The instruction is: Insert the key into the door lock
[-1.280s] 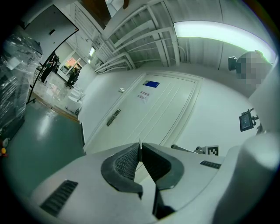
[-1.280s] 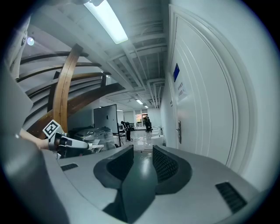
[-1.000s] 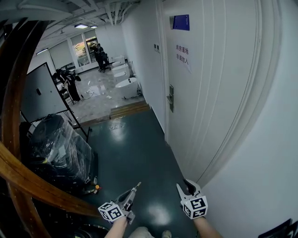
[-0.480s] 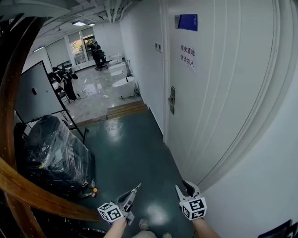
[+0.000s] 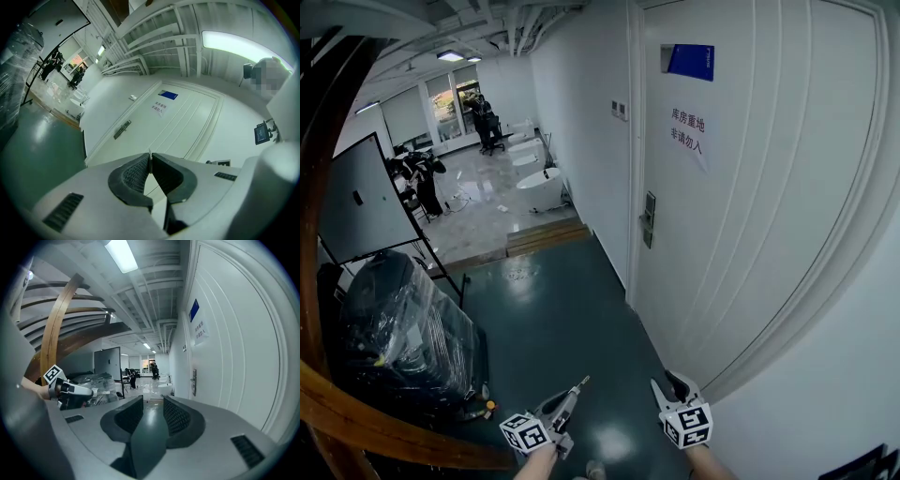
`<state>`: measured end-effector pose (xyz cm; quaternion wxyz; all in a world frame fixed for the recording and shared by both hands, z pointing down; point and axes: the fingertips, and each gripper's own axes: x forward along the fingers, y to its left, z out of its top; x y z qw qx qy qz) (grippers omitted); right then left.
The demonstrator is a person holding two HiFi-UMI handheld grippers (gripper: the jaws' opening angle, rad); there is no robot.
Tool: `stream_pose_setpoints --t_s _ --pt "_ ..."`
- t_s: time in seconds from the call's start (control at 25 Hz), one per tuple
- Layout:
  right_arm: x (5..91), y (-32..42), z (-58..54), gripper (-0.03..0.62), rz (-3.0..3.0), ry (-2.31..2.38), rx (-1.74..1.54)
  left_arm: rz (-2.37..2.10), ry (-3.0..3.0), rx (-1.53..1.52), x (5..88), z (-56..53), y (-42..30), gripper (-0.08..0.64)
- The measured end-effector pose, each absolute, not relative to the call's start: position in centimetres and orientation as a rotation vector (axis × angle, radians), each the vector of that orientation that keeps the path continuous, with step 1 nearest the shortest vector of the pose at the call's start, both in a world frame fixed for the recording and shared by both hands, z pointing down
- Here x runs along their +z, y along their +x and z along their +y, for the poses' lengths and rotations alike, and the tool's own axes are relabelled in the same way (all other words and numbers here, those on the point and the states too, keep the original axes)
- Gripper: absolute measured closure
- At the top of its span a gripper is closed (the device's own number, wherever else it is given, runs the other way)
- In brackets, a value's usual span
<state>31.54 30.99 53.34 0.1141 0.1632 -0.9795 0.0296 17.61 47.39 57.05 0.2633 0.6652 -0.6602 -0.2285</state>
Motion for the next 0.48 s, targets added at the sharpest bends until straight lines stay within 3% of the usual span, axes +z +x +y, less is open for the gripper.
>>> stream_pose_setpoints --t_s 0.48 --pt "54.7 23.5 32.8 0.469 -2.863 0.476 0.066 -1.743 1.833 -0.676 57.7 48.3 10.2 0.529"
